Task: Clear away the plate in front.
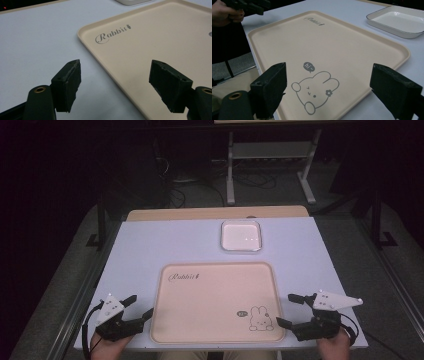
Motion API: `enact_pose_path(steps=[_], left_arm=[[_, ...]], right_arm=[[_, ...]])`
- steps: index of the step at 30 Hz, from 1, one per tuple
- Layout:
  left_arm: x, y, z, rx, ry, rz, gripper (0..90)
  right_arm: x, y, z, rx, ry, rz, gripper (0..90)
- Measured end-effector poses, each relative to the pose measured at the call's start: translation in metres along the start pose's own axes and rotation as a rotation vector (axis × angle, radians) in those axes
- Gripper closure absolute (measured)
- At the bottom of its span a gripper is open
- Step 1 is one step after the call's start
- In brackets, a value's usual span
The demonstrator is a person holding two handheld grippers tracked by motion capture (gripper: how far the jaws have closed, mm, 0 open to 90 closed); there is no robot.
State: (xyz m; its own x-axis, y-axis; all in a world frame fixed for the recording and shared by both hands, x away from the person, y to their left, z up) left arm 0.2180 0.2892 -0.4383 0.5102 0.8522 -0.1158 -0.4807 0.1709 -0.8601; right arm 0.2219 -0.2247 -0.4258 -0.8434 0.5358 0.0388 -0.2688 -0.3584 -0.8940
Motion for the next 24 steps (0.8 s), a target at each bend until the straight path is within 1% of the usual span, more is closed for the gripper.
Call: enact_pose_path(steps=[3,6,9,12,13,14,15,17,18,24], left_arm=[[-0.003,-0.004,-0.002,-0.009,0.023,0.014,25.4],[-0.009,-0.01,-0.009,0.002,0.049,0.0,25.3],[-0.015,-0.017,-0.015,0.013,0.074,-0.027,25.4],[-0.02,-0.026,-0.023,0.005,0.096,-0.034,25.3],[-0.02,-0.026,-0.023,0.005,0.096,-0.034,25.3],[-0.022,-0.031,-0.026,0.001,0.105,-0.037,25.3],[-0.024,-0.037,-0.032,0.0,0.109,-0.049,25.3],[-0.025,-0.04,-0.035,-0.001,0.109,-0.05,25.1],[-0.027,-0.045,-0.042,0.0,0.117,-0.059,25.1],[-0.032,-0.062,-0.063,0.019,0.145,-0.074,25.6]], right_arm=[[0.001,0.0,-0.001,0.01,0.001,0.004,13.2],[0.002,0.0,0.001,0.004,0.012,0.008,13.2],[0.002,0.001,0.003,-0.004,0.017,0.003,13.2],[0.001,0.001,0.003,-0.004,0.021,-0.004,13.2],[0.001,0.001,0.003,-0.004,0.021,-0.004,13.2],[0.001,0.001,0.003,-0.005,0.02,-0.003,13.2],[0.001,0.002,0.004,-0.007,0.019,-0.003,13.2],[0.001,0.002,0.003,-0.006,0.019,-0.001,13.2],[0.001,0.002,0.003,0.0,0.022,-0.001,13.2],[0.0,0.002,0.003,-0.003,0.018,-0.002,13.2]])
Point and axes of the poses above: each handheld gripper's, and its own axes: z roughly backward along the jaws, y roughly out of its underside, x roughly to its left, the point moved 2 cm from there along -z, roughly forward along the jaws, and after that the axes turned 7 degrees about z, right-handed, at the moved point
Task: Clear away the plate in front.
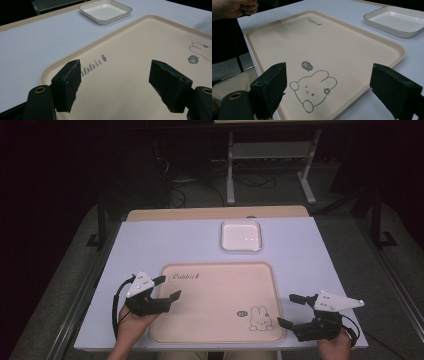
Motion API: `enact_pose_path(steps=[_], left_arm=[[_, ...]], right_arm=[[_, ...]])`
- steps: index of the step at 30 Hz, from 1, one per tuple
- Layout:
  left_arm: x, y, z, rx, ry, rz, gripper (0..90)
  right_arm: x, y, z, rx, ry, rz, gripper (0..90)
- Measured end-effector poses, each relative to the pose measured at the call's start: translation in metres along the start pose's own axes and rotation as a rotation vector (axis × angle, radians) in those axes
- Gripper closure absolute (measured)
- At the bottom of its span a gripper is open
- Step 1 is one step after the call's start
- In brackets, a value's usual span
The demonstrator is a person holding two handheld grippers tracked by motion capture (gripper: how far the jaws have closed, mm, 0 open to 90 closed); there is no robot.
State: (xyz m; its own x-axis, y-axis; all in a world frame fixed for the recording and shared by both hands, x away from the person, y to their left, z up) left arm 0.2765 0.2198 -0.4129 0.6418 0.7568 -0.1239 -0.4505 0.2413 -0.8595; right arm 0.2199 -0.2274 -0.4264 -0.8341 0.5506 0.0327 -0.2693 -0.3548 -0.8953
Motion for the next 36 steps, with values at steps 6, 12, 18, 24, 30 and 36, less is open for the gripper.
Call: enact_pose_path(steps=[6,12,18,24,30,36], left_arm=[[-0.002,-0.019,-0.019,0.016,0.014,-0.015,25.9],[-0.006,-0.033,-0.035,0.039,0.018,-0.046,26.0],[-0.004,-0.045,-0.053,0.074,0.027,-0.027,27.0],[0.002,-0.056,-0.069,0.094,0.037,0.006,27.2],[0.009,-0.075,-0.096,0.12,0.045,0.04,27.6],[0.01,-0.09,-0.121,0.15,0.056,0.041,28.2]], right_arm=[[-0.001,0.001,0.002,-0.011,0.002,-0.01,13.2],[-0.003,0.001,0.005,-0.023,0.005,-0.02,13.2],[-0.004,0.002,0.004,-0.018,-0.001,-0.02,13.2],[-0.005,0.002,0.002,-0.011,0.001,-0.024,13.2],[-0.006,0.002,0.002,-0.012,0.006,-0.023,13.2],[-0.007,0.002,0.003,-0.017,0.005,-0.023,13.2]])
Point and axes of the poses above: each handheld gripper's, and its own axes: z roughly backward along the jaws, y roughly out of its underside, x roughly to its left, the point moved 2 cm from there along -z, roughly forward along the jaws, and after that the axes turned 7 degrees about z, right-handed, at the moved point
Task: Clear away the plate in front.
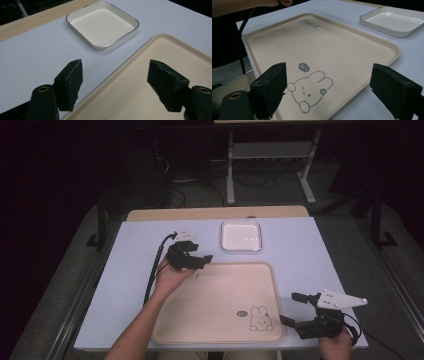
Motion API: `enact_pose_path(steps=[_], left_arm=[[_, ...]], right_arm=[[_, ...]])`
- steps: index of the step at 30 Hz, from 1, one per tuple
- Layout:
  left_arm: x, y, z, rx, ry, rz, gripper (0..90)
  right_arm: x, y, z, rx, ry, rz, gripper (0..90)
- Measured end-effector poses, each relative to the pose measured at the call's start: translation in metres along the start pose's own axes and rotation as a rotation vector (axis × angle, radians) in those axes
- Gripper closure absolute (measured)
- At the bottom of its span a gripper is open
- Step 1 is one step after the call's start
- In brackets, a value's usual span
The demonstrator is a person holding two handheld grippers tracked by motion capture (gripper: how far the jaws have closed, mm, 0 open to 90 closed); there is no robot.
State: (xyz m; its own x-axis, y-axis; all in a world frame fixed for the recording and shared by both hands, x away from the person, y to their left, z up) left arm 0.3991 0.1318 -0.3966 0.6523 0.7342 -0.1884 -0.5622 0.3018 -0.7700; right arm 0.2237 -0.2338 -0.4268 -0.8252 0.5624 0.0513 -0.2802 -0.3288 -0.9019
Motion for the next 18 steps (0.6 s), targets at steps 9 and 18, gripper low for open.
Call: enact_pose_path(steps=[9,18], left_arm=[[0.012,-0.033,-0.033,0.035,0.008,0.043,29.5],[0.03,-0.063,-0.072,0.132,-0.015,0.118,34.8]], right_arm=[[-0.003,-0.001,-0.005,0.01,-0.004,0.006,13.2],[-0.005,-0.002,-0.007,0.011,-0.017,0.01,13.2]])
Point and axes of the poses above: each handheld gripper's, and its own axes: z roughly backward along the jaws, y roughly out of its underside, x roughly to its left, the point moved 2 cm from there along -z, roughly forward along the jaws, and after that the axes turned 7 degrees about z, right-handed, at the moved point
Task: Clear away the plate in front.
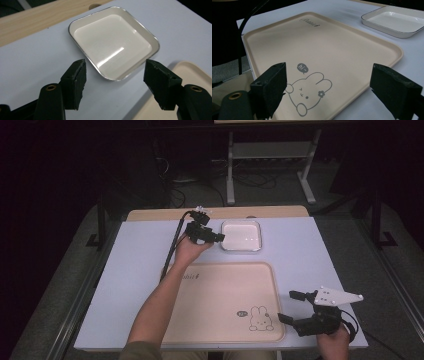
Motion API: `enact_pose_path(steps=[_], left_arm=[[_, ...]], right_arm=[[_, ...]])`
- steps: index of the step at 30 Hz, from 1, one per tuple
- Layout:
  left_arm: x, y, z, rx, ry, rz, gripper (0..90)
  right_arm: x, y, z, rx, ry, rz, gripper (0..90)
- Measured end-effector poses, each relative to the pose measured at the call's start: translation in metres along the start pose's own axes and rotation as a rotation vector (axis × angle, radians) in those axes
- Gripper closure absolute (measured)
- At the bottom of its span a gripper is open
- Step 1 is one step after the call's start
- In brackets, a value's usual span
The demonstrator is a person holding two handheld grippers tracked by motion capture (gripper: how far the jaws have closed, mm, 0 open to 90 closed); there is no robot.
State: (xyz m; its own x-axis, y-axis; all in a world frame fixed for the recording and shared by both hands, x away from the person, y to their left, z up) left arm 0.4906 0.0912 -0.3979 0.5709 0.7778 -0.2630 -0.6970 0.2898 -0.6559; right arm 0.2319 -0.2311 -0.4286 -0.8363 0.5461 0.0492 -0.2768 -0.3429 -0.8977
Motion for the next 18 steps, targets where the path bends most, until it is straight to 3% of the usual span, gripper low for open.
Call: enact_pose_path(steps=[8,18], left_arm=[[0.015,-0.011,-0.027,0.065,-0.054,0.087,42.0],[0.023,-0.007,-0.055,0.127,-0.09,0.171,51.6]], right_arm=[[-0.001,0.0,0.0,-0.002,-0.005,-0.003,13.2],[-0.001,0.0,0.0,-0.005,-0.01,-0.001,13.2]])
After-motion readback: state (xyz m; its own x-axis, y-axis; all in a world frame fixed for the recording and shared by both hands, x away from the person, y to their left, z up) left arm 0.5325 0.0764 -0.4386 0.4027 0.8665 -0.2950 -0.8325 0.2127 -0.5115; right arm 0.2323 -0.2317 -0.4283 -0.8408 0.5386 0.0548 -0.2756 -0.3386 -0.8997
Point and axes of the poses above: each handheld gripper's, and its own axes: z roughly backward along the jaws, y roughly out of its underside, x roughly to its left, the point moved 2 cm from there along -z, roughly forward along the jaws, and after that the axes turned 7 degrees about z, right-handed, at the moved point
